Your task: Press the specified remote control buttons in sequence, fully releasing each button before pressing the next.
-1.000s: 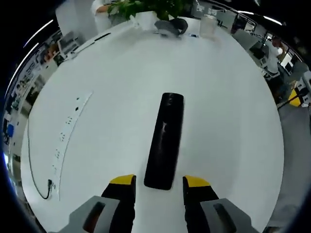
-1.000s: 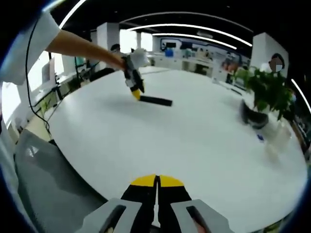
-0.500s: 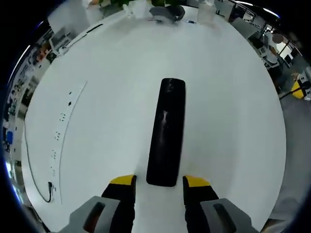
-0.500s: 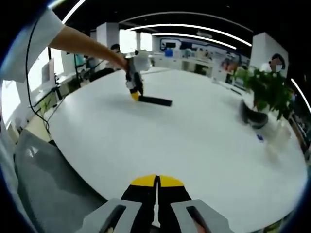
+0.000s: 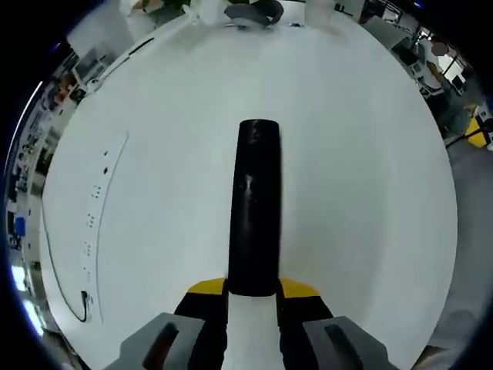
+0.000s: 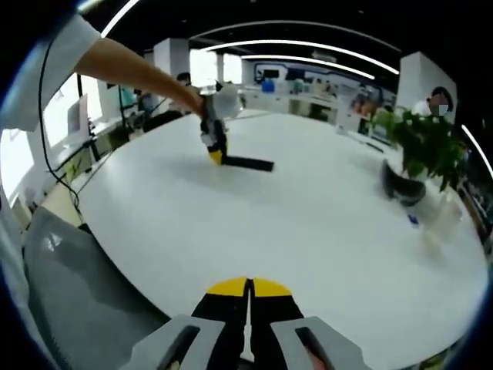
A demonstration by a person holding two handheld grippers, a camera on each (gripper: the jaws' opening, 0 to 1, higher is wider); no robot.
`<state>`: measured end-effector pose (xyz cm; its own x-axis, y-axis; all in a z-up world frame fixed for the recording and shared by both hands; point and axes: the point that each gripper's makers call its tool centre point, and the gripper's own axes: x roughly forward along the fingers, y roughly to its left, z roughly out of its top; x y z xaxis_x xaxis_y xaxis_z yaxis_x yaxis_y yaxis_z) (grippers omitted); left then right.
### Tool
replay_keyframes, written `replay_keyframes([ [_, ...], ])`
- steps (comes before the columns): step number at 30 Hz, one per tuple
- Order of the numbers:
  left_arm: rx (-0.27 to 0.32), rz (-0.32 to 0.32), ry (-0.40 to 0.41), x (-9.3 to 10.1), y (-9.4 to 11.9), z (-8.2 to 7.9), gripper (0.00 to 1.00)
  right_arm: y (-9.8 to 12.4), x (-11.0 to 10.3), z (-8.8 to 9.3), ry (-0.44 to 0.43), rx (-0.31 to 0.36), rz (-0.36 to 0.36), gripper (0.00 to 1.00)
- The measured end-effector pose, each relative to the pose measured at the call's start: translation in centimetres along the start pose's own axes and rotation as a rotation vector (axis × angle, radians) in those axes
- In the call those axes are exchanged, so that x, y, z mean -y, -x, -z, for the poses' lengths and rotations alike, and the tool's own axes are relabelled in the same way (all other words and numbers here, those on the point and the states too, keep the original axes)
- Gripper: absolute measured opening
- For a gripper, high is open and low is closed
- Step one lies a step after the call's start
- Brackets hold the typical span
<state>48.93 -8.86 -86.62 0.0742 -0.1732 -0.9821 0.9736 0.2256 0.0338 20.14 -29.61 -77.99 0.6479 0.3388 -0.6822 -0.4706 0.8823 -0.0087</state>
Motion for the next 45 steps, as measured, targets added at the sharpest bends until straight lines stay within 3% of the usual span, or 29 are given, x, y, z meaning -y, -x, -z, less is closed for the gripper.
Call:
replay_keyframes([
  [9,0.015,0.001,0.061,1.1,0.2,0.4,0.22,0.1,0.0,-0.2,-0.014,0.017,-0.007,0.00],
  [14,-0.019,0.004,0.033,1.8,0.3,1.2,0.22,0.2,-0.1,-0.2,-0.010,0.016,-0.009,0.00],
  [26,-0.014,-0.017,0.031,3.3,1.9,1.7,0.22,0.2,-0.4,-0.1,-0.008,0.010,-0.019,0.00],
  [37,0.024,-0.053,0.025,6.1,3.7,2.2,0.21,0.1,-0.9,0.2,0.014,-0.004,-0.038,0.00],
  [45,0.014,-0.051,0.030,8.7,4.1,3.3,0.21,0.3,-1.5,0.1,0.024,0.010,-0.070,0.00],
])
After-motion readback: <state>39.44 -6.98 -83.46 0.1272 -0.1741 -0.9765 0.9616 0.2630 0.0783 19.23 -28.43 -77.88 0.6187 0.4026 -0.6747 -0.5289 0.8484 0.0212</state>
